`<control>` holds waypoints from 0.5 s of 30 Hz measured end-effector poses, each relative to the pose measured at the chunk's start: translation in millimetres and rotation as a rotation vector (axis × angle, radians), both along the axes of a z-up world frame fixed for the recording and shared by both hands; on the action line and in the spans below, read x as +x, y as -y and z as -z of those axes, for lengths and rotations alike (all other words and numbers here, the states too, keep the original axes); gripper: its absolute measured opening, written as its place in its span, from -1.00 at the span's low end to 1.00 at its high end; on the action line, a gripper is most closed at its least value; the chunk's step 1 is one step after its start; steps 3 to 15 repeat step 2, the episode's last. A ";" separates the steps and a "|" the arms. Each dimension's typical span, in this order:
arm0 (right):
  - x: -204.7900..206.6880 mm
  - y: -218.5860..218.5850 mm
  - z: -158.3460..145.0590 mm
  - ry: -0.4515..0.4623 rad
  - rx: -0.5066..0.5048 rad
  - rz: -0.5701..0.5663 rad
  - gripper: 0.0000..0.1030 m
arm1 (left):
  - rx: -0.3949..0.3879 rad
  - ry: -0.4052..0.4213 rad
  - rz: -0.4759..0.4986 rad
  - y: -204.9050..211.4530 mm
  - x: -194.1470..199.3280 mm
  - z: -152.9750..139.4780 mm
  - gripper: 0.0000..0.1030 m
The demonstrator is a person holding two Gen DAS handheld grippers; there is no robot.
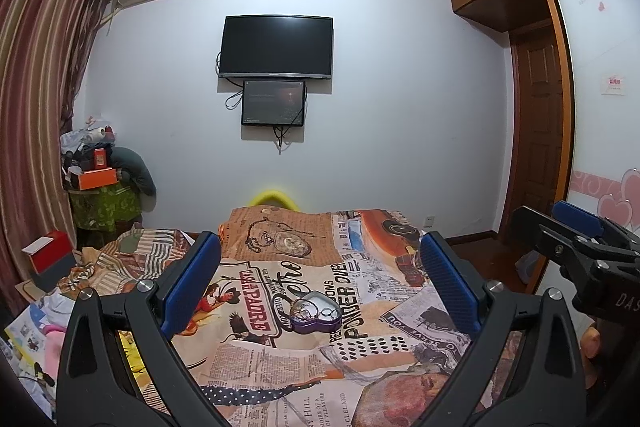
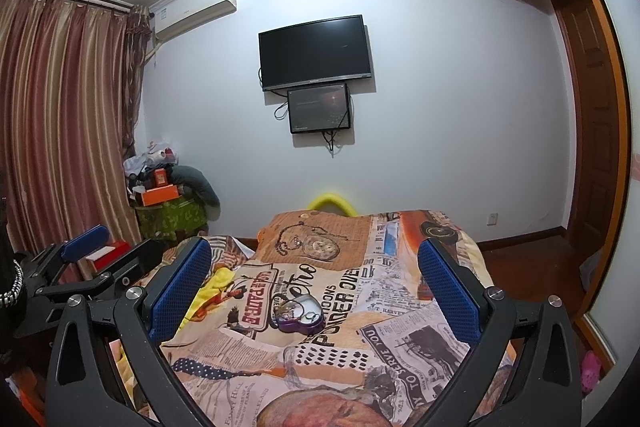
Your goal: Organize jewelry
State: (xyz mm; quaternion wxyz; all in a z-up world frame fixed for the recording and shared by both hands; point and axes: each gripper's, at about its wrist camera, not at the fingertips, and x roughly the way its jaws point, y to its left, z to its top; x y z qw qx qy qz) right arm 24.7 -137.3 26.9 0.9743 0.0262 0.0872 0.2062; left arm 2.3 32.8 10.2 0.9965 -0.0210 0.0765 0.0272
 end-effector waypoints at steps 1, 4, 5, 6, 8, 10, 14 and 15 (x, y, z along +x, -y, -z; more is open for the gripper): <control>0.2 -0.5 0.4 -0.001 -0.001 0.000 0.99 | 0.001 -0.002 -0.001 0.4 0.9 0.6 0.95; 0.5 -0.9 0.5 -0.001 -0.002 -0.001 0.99 | 0.000 -0.006 -0.001 -0.4 2.1 1.3 0.95; 0.5 -0.9 0.5 -0.001 -0.002 -0.001 0.99 | 0.000 -0.006 -0.001 -0.4 2.1 1.3 0.95; 0.5 -0.9 0.5 -0.001 -0.002 -0.001 0.99 | 0.000 -0.006 -0.001 -0.4 2.1 1.3 0.95; 0.5 -0.9 0.5 -0.001 -0.002 -0.001 0.99 | 0.000 -0.006 -0.001 -0.4 2.1 1.3 0.95; 0.5 -0.9 0.5 -0.001 -0.002 -0.001 0.99 | 0.000 -0.006 -0.001 -0.4 2.1 1.3 0.95; 0.5 -0.9 0.5 -0.001 -0.002 -0.001 0.99 | 0.000 -0.006 -0.001 -0.4 2.1 1.3 0.95; 0.5 -0.9 0.5 -0.001 -0.002 -0.001 0.99 | 0.000 -0.006 -0.001 -0.4 2.1 1.3 0.95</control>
